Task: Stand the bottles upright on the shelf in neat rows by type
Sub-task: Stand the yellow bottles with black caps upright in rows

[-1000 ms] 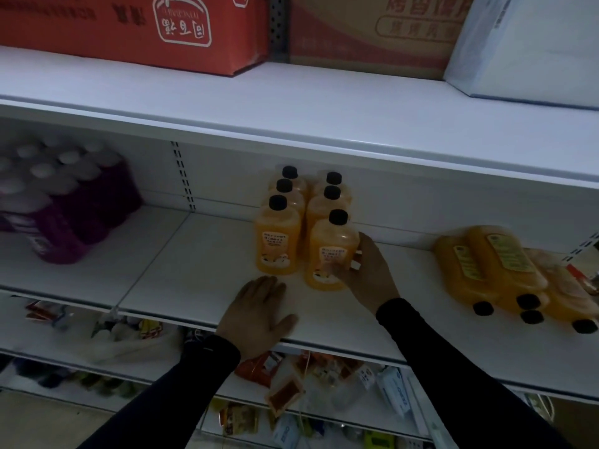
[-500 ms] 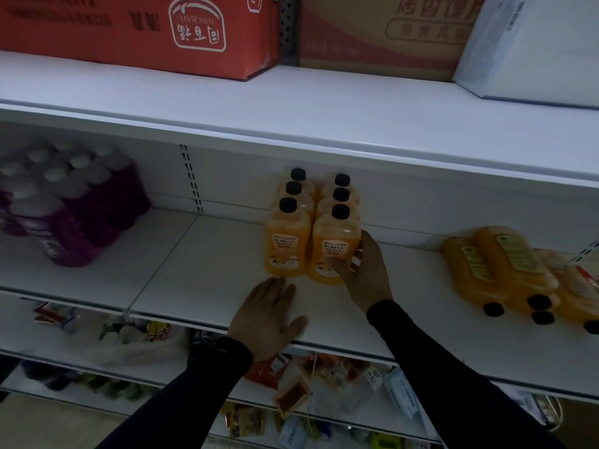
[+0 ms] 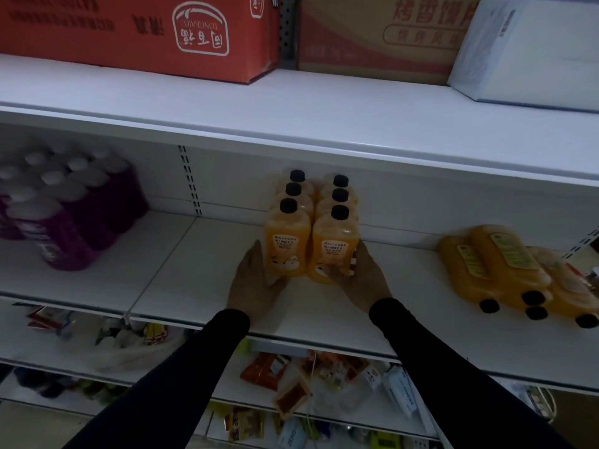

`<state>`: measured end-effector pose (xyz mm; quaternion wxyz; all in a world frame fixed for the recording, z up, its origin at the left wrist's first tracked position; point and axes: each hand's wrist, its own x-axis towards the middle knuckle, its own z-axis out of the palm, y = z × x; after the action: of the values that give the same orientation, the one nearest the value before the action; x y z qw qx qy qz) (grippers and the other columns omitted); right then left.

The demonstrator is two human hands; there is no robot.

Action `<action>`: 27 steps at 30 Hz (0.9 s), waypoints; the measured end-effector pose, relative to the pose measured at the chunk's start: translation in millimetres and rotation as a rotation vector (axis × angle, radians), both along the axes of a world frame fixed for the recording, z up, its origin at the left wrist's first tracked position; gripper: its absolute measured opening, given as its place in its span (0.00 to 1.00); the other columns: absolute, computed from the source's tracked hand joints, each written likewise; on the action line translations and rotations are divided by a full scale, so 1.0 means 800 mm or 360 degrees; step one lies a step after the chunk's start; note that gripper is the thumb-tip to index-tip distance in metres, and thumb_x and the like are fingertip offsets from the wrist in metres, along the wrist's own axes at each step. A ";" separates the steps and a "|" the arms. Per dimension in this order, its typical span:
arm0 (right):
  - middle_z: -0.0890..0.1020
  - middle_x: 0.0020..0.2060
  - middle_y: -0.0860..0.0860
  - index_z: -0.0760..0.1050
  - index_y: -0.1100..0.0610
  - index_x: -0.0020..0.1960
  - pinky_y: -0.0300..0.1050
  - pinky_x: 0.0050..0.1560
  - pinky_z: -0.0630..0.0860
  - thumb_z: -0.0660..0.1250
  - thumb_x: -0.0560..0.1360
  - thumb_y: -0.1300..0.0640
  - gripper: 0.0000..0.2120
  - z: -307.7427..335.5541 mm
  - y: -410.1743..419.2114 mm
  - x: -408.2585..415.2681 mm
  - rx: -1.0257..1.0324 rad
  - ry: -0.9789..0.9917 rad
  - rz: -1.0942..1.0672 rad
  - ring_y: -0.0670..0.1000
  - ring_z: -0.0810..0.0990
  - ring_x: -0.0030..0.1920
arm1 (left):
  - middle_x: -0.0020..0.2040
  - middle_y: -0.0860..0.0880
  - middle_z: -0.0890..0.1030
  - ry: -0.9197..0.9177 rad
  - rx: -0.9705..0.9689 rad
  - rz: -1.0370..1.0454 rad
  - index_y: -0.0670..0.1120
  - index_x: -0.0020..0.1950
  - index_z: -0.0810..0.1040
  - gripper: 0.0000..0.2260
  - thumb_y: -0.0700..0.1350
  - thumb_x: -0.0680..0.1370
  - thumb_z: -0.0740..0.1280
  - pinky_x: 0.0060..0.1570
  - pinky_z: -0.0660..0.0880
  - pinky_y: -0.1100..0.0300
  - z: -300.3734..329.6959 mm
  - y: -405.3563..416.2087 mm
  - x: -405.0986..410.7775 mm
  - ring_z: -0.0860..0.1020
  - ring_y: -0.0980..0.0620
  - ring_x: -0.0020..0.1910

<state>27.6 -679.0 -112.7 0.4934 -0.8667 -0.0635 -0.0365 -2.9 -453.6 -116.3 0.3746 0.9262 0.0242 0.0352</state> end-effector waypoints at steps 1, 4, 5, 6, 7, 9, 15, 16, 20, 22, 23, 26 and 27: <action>0.77 0.61 0.51 0.61 0.49 0.73 0.54 0.58 0.77 0.73 0.72 0.46 0.34 0.001 0.000 0.001 -0.0023 0.0015 -0.0003 0.52 0.77 0.59 | 0.75 0.46 0.63 -0.0032 -0.0103 -0.0119 0.46 0.78 0.52 0.37 0.52 0.76 0.69 0.70 0.64 0.50 0.005 -0.002 0.007 0.64 0.46 0.73; 0.77 0.59 0.47 0.62 0.48 0.72 0.44 0.56 0.76 0.72 0.73 0.47 0.32 0.002 0.001 0.002 -0.0017 0.0059 0.0000 0.49 0.77 0.58 | 0.66 0.52 0.73 -0.0058 -0.0420 -0.0239 0.53 0.72 0.57 0.32 0.45 0.75 0.71 0.60 0.71 0.57 0.010 -0.008 0.013 0.74 0.52 0.63; 0.78 0.57 0.44 0.63 0.47 0.71 0.39 0.53 0.75 0.73 0.72 0.48 0.31 0.002 0.001 0.002 -0.0001 0.0069 0.0008 0.46 0.77 0.56 | 0.65 0.53 0.73 -0.0061 -0.0465 -0.0236 0.55 0.71 0.57 0.32 0.44 0.75 0.71 0.57 0.71 0.58 0.009 -0.008 0.014 0.74 0.53 0.62; 0.77 0.55 0.41 0.63 0.45 0.71 0.33 0.49 0.73 0.73 0.72 0.48 0.31 0.002 0.001 0.002 0.0014 0.0078 0.0012 0.43 0.77 0.53 | 0.64 0.54 0.73 -0.0066 -0.0474 -0.0237 0.56 0.71 0.56 0.32 0.44 0.74 0.71 0.56 0.71 0.58 0.009 -0.007 0.014 0.75 0.54 0.61; 0.77 0.53 0.39 0.63 0.44 0.70 0.29 0.47 0.71 0.73 0.72 0.48 0.30 0.002 0.002 0.001 0.0020 0.0081 0.0007 0.39 0.76 0.51 | 0.63 0.55 0.73 -0.0076 -0.0463 -0.0249 0.56 0.72 0.55 0.33 0.44 0.75 0.71 0.56 0.71 0.58 0.008 -0.005 0.015 0.74 0.54 0.60; 0.76 0.51 0.35 0.64 0.42 0.69 0.23 0.42 0.69 0.72 0.73 0.47 0.29 0.002 0.002 0.000 0.0006 0.0080 -0.0010 0.32 0.74 0.47 | 0.65 0.55 0.72 -0.0060 -0.0401 -0.0277 0.55 0.73 0.54 0.33 0.44 0.75 0.70 0.58 0.71 0.56 0.006 -0.001 0.016 0.73 0.53 0.63; 0.76 0.57 0.37 0.64 0.40 0.69 0.35 0.54 0.74 0.71 0.69 0.38 0.32 0.004 -0.005 -0.004 -0.0109 0.0123 0.0022 0.39 0.75 0.55 | 0.72 0.43 0.68 0.0285 0.0631 -0.0221 0.41 0.75 0.58 0.33 0.61 0.79 0.59 0.65 0.68 0.52 -0.004 0.015 0.007 0.69 0.44 0.68; 0.74 0.61 0.42 0.63 0.41 0.71 0.41 0.58 0.75 0.70 0.68 0.35 0.34 0.004 -0.011 -0.006 -0.0153 0.0143 -0.0003 0.43 0.74 0.58 | 0.66 0.43 0.73 0.0257 0.0808 -0.0235 0.42 0.70 0.66 0.29 0.63 0.79 0.57 0.60 0.71 0.53 -0.001 0.016 0.003 0.73 0.44 0.62; 0.71 0.67 0.49 0.64 0.50 0.74 0.48 0.64 0.73 0.67 0.70 0.34 0.37 0.011 -0.054 -0.026 -0.0328 0.0073 -0.0297 0.48 0.74 0.62 | 0.62 0.47 0.76 0.0034 0.1014 -0.0559 0.47 0.65 0.72 0.26 0.65 0.78 0.54 0.55 0.73 0.55 0.014 0.005 -0.003 0.75 0.47 0.58; 0.73 0.65 0.52 0.69 0.52 0.70 0.48 0.61 0.74 0.67 0.72 0.37 0.31 0.019 -0.083 -0.039 -0.0434 -0.0100 -0.0503 0.51 0.75 0.61 | 0.68 0.48 0.73 -0.0102 0.0885 -0.0777 0.49 0.71 0.68 0.27 0.64 0.79 0.55 0.60 0.71 0.55 0.025 -0.017 -0.004 0.72 0.48 0.63; 0.74 0.64 0.54 0.72 0.54 0.68 0.48 0.59 0.74 0.66 0.73 0.38 0.29 0.024 -0.101 -0.047 -0.0525 -0.0214 -0.0635 0.54 0.76 0.60 | 0.69 0.49 0.72 -0.0165 0.0817 -0.0865 0.49 0.72 0.67 0.27 0.63 0.79 0.55 0.61 0.70 0.56 0.030 -0.033 -0.005 0.72 0.49 0.64; 0.73 0.64 0.63 0.72 0.60 0.66 0.54 0.56 0.74 0.69 0.74 0.45 0.26 0.039 -0.167 -0.061 -0.0774 -0.0451 -0.1034 0.64 0.75 0.60 | 0.70 0.48 0.71 -0.0329 0.0759 -0.1061 0.48 0.73 0.66 0.28 0.63 0.79 0.55 0.63 0.67 0.58 0.044 -0.086 -0.008 0.69 0.48 0.67; 0.70 0.66 0.64 0.70 0.61 0.68 0.57 0.58 0.73 0.70 0.74 0.46 0.29 0.044 -0.192 -0.064 -0.0817 -0.0395 -0.1136 0.65 0.73 0.62 | 0.70 0.47 0.70 -0.0344 0.0742 -0.1098 0.47 0.73 0.66 0.28 0.63 0.79 0.56 0.64 0.65 0.58 0.047 -0.103 -0.009 0.68 0.48 0.67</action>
<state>-23.2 -832.7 -77.7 0.2079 -0.9176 0.1735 -0.2908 -9.8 -536.0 -78.9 0.1454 0.9309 -0.3350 0.0092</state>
